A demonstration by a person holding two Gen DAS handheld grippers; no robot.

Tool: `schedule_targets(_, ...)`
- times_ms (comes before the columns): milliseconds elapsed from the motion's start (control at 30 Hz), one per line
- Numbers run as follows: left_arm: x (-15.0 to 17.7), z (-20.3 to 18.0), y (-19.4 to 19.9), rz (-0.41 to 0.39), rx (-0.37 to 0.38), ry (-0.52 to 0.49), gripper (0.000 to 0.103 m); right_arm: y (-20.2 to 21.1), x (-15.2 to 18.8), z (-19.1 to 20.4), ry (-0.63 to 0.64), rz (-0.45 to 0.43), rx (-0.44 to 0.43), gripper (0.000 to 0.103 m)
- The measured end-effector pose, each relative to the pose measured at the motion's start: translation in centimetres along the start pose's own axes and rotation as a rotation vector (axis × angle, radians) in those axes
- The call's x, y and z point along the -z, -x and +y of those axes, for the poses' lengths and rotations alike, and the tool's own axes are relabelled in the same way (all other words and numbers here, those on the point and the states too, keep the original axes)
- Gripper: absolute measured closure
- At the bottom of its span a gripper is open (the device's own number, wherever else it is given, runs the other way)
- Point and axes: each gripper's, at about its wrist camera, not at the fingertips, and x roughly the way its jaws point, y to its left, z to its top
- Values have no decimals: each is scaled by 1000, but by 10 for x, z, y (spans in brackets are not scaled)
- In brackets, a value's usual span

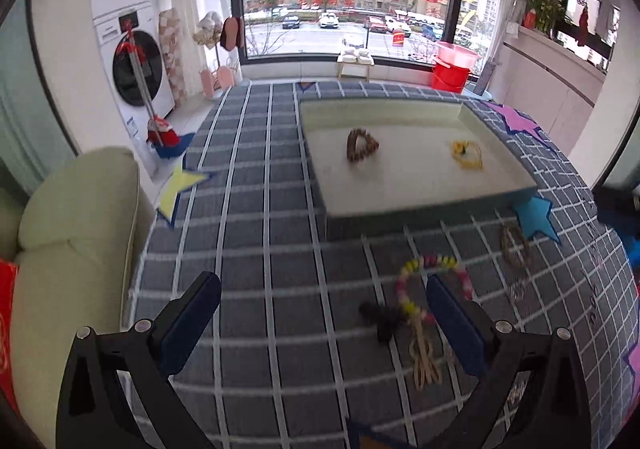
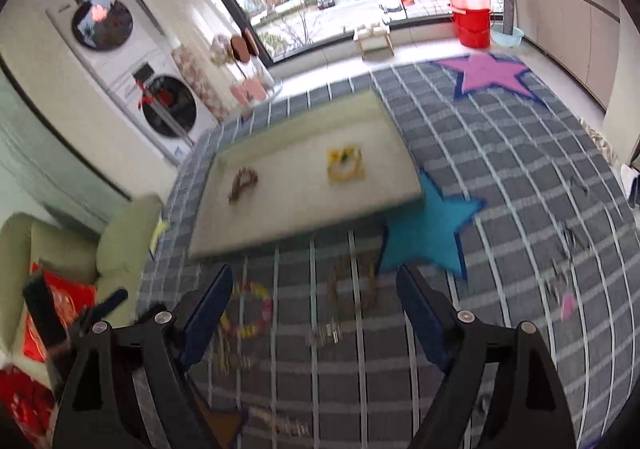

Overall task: Organize jewelry
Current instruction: 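Grasp the black hair claw clip with the left tool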

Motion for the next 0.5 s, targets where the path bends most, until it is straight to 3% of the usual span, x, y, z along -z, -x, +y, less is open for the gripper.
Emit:
schedule_targets(300,31,-1,-9,53,-1,74,0,3,87,6,85,109,61,17)
schedule_targets(500,34,-1,-15,62,-9,114,0,-1,121,11,119,149,87,17)
